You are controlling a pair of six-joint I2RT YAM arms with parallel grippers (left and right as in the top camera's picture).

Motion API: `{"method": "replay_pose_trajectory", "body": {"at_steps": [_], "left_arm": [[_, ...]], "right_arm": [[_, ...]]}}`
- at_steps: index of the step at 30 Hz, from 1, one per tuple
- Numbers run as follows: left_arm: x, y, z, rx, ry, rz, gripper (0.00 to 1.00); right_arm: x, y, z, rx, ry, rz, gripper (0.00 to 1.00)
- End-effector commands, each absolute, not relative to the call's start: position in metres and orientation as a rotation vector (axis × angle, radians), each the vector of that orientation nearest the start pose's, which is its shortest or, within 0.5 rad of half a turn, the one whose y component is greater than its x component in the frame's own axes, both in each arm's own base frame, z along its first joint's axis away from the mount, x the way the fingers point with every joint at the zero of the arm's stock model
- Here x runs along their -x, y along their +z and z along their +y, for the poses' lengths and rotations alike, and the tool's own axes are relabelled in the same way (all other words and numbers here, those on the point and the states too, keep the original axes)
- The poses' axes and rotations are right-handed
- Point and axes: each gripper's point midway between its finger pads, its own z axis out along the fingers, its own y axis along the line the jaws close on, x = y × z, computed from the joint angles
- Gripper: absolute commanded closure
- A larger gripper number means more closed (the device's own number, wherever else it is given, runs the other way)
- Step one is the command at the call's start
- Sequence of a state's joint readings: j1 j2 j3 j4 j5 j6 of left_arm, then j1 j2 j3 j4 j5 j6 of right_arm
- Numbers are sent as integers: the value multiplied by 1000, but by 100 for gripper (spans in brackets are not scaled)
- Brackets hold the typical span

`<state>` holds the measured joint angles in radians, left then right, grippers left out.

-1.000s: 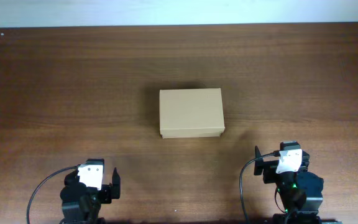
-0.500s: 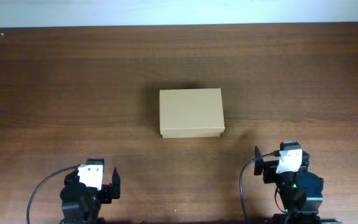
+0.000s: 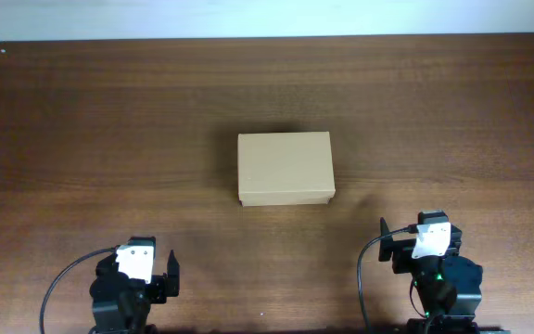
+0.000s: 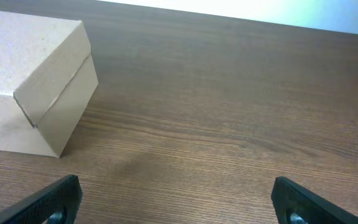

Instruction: Pack container

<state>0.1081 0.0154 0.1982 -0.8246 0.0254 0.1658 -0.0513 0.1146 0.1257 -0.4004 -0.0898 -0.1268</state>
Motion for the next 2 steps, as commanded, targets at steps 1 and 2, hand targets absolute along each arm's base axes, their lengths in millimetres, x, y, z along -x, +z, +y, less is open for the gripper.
{"method": "replay_pose_trajectory", "body": {"at_steps": [1, 2], "left_arm": [[-183, 73, 17, -90, 143, 2209, 0], [-183, 73, 17, -90, 143, 2209, 0]], "right_arm": [[-230, 112, 3, 118, -31, 1948, 1], [-230, 112, 3, 118, -31, 1948, 1]]}}
